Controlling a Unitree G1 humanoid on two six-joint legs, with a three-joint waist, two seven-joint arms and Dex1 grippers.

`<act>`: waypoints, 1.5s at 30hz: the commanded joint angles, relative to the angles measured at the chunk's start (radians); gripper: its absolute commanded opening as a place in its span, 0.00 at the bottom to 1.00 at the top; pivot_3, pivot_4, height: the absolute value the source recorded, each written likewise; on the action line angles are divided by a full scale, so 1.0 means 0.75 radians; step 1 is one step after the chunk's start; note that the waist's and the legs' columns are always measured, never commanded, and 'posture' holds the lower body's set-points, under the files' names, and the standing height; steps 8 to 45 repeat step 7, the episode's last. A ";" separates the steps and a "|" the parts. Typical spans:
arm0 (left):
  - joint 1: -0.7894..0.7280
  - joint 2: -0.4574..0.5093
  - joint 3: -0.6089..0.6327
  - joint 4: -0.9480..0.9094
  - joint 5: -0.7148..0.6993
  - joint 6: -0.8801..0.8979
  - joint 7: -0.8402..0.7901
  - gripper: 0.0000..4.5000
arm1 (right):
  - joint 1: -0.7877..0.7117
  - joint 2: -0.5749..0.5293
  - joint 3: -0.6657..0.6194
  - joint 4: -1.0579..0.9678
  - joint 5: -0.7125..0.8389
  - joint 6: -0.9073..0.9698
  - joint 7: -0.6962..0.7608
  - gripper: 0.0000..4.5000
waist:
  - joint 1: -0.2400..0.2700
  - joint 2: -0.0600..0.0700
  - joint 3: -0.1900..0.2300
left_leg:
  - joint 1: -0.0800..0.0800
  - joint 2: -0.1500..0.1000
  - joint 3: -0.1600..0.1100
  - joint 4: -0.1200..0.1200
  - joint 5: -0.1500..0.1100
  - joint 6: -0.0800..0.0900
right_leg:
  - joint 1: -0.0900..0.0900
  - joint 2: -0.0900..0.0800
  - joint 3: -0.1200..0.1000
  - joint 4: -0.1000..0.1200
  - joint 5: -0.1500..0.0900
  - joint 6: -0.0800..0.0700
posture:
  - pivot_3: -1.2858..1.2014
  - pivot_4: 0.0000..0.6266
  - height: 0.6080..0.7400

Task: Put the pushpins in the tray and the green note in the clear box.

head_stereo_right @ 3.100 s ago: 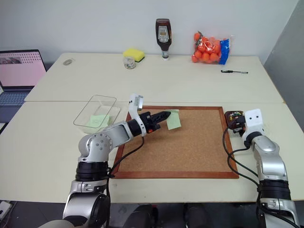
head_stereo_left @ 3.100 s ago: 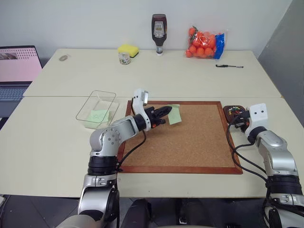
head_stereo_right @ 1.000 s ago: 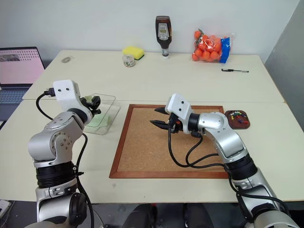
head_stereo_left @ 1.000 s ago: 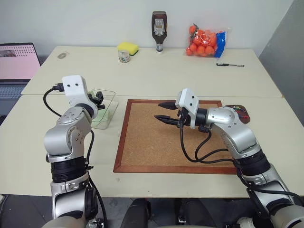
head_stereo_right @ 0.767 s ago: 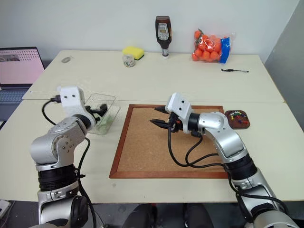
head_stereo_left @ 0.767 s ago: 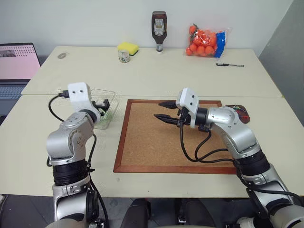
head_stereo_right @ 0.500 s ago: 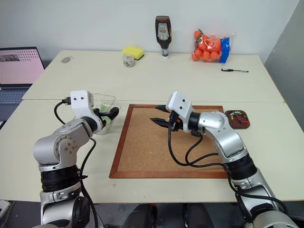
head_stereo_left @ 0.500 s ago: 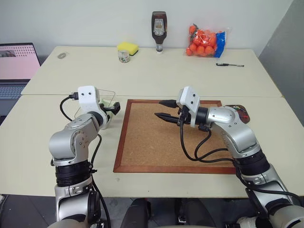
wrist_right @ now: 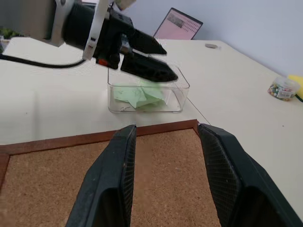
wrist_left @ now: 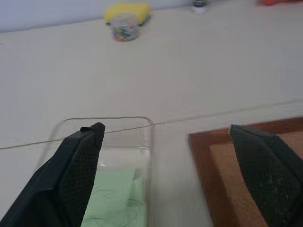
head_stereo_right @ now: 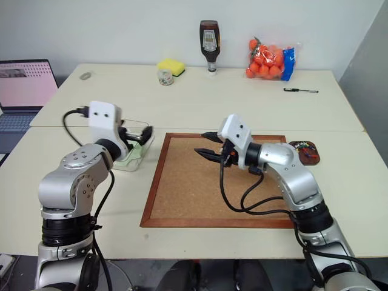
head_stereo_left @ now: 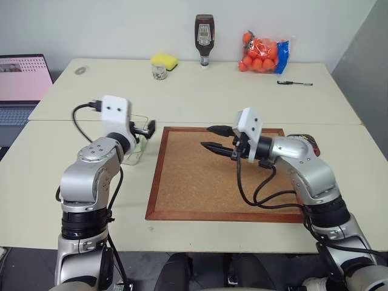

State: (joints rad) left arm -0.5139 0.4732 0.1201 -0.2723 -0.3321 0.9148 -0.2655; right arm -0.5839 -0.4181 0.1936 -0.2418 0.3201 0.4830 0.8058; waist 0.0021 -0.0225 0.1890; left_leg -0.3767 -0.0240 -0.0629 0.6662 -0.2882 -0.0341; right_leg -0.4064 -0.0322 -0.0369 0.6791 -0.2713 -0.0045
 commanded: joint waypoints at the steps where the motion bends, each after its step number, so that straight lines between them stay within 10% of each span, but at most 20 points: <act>1: 0.009 0.031 -0.079 -0.114 -0.074 -0.074 -0.189 0.99 | 0.086 -0.059 -0.110 -0.172 0.094 0.092 -0.014 0.48 | -0.001 0.000 0.000 | 0.000 0.000 0.000 0.000 0.000 0.000 | 0.000 0.000 0.000 0.000 0.000 0.000 | 0.52 0.24 1.00; 7: 0.080 -0.014 -0.206 -0.072 -0.038 -0.297 -0.322 0.99 | 0.377 -0.117 -0.299 -0.325 0.066 0.132 -0.190 0.48 | 0.000 0.000 0.000 | 0.000 0.000 0.000 0.000 0.000 0.000 | 0.000 0.000 0.000 0.000 0.000 0.000 | 0.52 0.24 1.00; 45: 0.080 -0.014 -0.206 -0.072 -0.038 -0.297 -0.322 0.99 | 0.377 -0.117 -0.299 -0.325 0.066 0.132 -0.190 0.48 | 0.000 0.000 0.000 | 0.000 0.000 0.000 0.000 0.000 0.000 | 0.000 0.000 0.000 0.000 0.000 0.000 | 0.52 0.24 1.00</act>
